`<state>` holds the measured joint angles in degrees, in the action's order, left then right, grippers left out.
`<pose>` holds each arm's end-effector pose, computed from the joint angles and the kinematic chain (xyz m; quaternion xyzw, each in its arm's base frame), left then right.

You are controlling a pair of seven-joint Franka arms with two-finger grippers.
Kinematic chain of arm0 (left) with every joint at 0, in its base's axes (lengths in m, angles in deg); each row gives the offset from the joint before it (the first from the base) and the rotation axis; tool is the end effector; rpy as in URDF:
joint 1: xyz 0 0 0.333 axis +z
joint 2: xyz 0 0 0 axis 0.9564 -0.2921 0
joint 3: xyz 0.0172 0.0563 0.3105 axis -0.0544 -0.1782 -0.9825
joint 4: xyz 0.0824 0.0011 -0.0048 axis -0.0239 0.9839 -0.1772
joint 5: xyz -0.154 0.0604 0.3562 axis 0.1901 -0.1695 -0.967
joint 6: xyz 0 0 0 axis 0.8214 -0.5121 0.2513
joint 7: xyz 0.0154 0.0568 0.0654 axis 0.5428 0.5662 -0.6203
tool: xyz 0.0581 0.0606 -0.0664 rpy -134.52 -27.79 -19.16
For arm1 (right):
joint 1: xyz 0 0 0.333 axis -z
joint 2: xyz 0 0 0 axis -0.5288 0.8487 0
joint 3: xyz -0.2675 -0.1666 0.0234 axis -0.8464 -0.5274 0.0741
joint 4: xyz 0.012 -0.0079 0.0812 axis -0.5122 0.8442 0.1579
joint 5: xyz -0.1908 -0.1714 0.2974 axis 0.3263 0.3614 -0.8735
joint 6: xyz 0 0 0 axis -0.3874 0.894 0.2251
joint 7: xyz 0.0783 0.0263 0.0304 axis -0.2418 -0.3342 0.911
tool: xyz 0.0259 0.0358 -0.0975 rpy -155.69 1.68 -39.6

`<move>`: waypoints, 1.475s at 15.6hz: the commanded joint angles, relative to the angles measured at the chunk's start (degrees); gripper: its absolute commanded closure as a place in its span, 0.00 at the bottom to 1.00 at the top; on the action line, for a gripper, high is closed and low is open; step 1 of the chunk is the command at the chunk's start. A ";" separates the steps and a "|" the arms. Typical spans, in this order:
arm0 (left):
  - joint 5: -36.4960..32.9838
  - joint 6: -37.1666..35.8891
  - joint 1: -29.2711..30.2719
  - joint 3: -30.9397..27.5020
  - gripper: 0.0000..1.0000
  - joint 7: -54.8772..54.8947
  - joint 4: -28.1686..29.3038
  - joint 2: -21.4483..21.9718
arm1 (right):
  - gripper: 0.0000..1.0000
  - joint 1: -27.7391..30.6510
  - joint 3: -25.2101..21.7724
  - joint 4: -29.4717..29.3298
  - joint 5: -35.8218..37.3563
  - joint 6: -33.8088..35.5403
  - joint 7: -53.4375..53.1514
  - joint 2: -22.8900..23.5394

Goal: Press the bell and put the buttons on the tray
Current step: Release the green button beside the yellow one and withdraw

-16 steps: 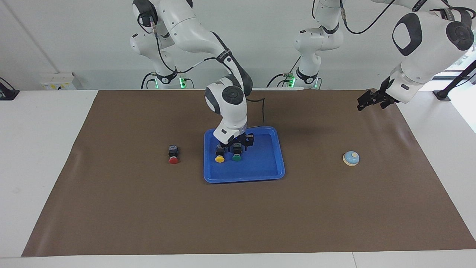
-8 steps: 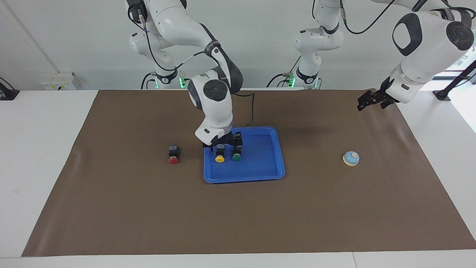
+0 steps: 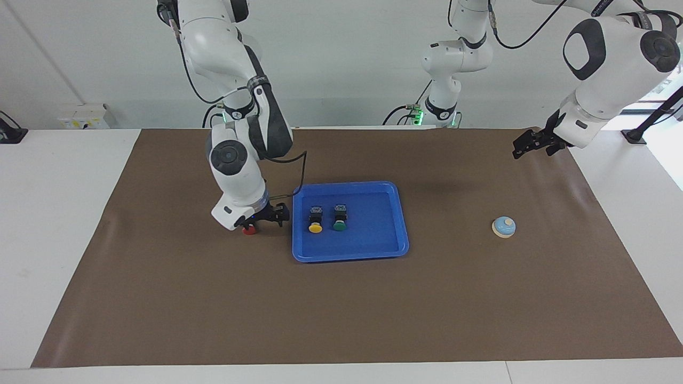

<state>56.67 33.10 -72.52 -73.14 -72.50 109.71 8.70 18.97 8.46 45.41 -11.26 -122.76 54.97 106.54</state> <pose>0.5490 0.0136 0.5536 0.9944 0.0177 -0.1039 0.0121 0.6130 0.1369 0.3355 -0.9971 -0.0432 0.0618 0.0081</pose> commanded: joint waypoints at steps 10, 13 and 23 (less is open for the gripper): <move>-0.04 0.42 -0.24 -0.19 0.00 0.20 1.58 1.60 | 0.00 2.85 0.83 18.50 0.36 -10.72 5.68 -8.30; -0.04 0.42 -0.24 -0.19 0.00 0.20 1.58 1.60 | 0.00 2.85 0.83 20.09 0.36 -12.67 5.59 -8.48; -0.04 0.42 -0.24 -0.19 0.00 0.20 1.58 1.60 | 1.00 2.94 0.83 18.96 0.27 -13.99 5.41 -8.22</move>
<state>56.67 33.10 -72.52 -73.14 -72.50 109.71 8.70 21.06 8.69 63.73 -11.26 -135.60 59.71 99.58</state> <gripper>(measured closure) 0.000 0.590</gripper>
